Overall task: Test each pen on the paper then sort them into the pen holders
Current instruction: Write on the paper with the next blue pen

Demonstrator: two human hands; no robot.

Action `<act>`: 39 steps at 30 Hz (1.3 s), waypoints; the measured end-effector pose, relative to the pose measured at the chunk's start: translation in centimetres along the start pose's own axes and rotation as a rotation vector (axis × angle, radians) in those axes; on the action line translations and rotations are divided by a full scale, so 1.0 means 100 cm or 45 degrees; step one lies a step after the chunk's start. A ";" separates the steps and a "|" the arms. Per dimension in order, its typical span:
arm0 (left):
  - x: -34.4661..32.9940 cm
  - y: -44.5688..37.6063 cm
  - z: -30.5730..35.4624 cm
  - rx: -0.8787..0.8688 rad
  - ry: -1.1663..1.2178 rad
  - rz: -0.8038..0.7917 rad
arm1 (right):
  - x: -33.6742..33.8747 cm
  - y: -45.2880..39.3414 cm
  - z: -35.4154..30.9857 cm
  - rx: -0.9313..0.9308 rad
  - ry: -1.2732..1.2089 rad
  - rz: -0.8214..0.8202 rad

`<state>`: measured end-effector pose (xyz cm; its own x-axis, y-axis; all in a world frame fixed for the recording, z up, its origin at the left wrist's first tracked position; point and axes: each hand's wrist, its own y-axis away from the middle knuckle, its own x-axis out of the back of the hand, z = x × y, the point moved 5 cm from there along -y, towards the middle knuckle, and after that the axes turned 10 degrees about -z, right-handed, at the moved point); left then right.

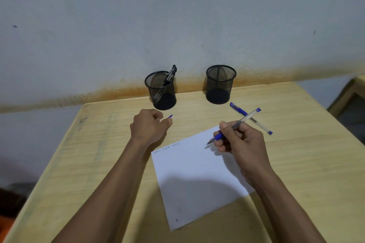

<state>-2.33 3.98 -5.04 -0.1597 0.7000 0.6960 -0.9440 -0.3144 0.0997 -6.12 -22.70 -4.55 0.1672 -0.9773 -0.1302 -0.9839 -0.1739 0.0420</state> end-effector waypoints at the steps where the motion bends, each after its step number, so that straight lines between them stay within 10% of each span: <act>1: 0.002 0.006 0.002 -0.051 0.038 0.025 | -0.001 0.001 -0.001 -0.007 0.000 -0.001; 8: -0.002 0.070 -0.013 -0.459 0.164 -0.074 | -0.024 0.002 -0.004 0.029 0.183 -0.085; 14: -0.008 0.067 -0.027 -0.655 -0.321 -0.129 | -0.051 -0.018 0.006 0.031 0.518 -0.271; 39: -0.014 0.060 -0.032 -0.810 -0.306 -0.072 | -0.059 -0.050 0.043 0.123 0.665 -0.252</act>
<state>-8.66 3.21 -7.71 -0.1063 0.5193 0.8479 -0.9467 0.2079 -0.2460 -2.47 -15.52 -8.25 0.3345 -0.8615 0.3820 -0.9278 -0.3722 -0.0270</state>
